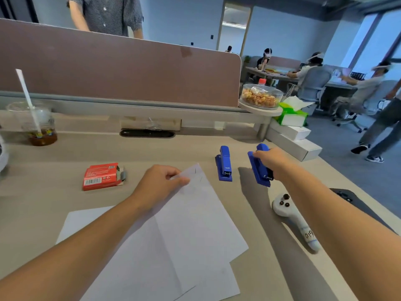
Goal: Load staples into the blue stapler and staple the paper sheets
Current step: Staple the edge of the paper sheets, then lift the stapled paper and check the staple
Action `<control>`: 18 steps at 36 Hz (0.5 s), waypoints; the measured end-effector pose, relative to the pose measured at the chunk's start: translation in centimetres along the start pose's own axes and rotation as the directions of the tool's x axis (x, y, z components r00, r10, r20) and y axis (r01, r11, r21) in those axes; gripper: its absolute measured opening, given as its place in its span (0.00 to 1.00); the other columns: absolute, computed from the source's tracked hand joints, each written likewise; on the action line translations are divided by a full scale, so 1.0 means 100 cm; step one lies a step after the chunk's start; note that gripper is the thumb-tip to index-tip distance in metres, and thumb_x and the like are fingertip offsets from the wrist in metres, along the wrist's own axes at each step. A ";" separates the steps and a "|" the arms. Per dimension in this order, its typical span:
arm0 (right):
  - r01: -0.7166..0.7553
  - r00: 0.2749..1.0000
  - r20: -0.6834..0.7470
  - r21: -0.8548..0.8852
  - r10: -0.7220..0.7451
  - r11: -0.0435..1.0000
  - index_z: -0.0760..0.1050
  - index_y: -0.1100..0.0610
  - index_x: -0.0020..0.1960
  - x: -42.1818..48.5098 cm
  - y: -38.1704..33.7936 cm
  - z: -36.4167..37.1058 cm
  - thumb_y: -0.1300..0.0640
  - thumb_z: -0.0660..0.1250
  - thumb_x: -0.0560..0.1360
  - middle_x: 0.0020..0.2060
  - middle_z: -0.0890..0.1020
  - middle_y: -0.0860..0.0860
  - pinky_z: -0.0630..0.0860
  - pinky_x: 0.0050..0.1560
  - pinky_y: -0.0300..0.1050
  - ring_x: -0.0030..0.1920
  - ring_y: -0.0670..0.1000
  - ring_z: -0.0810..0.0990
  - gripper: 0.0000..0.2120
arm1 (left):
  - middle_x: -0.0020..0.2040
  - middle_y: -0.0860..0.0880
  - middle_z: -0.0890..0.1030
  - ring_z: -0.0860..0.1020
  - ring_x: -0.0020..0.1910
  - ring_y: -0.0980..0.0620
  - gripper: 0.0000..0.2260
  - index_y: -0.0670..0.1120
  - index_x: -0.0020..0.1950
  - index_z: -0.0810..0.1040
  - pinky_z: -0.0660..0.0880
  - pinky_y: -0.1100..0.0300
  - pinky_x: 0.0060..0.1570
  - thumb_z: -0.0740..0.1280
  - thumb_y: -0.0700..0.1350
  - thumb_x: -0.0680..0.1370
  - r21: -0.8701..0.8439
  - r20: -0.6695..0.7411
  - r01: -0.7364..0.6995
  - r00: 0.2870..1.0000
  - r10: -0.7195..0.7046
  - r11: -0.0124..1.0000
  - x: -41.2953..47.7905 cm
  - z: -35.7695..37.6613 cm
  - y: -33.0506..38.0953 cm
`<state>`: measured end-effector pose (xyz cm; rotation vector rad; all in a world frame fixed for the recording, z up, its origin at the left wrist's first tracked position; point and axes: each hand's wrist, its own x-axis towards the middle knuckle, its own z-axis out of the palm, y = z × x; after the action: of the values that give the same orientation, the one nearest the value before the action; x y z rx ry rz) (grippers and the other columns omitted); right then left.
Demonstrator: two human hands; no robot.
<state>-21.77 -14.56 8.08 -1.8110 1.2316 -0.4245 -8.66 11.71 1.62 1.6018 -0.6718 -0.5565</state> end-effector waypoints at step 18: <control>-0.059 0.996 -0.080 -0.343 0.033 0.938 0.67 0.60 0.45 0.053 0.017 0.024 0.58 0.66 0.77 0.41 0.75 0.57 0.70 0.41 0.47 0.44 0.56 0.75 0.09 | 0.33 0.46 0.82 0.80 0.31 0.57 0.06 0.34 0.41 0.83 0.75 0.69 0.32 0.72 0.37 0.76 0.042 -0.033 -0.026 0.999 0.027 0.999 0.019 0.025 0.015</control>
<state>-18.72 -18.32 4.41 -2.0700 1.4689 -0.2603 -9.19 8.43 2.84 1.6353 -0.6826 -0.4982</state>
